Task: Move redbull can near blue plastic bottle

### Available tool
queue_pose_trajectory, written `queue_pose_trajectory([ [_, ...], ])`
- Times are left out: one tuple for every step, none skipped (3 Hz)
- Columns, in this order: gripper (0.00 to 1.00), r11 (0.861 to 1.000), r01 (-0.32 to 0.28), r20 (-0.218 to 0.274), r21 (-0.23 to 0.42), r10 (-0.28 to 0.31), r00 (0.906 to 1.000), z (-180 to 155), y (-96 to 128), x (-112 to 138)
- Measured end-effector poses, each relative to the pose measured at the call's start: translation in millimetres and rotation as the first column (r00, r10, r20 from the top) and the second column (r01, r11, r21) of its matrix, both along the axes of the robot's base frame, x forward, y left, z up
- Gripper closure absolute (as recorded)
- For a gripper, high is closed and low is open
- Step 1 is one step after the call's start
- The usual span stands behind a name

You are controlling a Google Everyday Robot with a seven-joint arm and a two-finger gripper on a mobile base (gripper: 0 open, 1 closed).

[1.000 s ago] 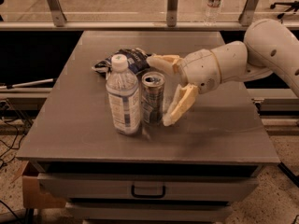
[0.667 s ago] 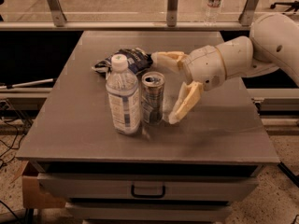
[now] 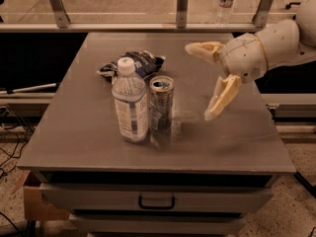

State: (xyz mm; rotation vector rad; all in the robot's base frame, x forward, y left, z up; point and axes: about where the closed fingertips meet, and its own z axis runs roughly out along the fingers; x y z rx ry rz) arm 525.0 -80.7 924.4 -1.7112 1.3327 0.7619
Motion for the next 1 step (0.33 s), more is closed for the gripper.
queue_pose_trajectory([
  [0.0,1.0,0.0,0.0,0.0,0.0,1.0,0.0,0.0,0.0],
])
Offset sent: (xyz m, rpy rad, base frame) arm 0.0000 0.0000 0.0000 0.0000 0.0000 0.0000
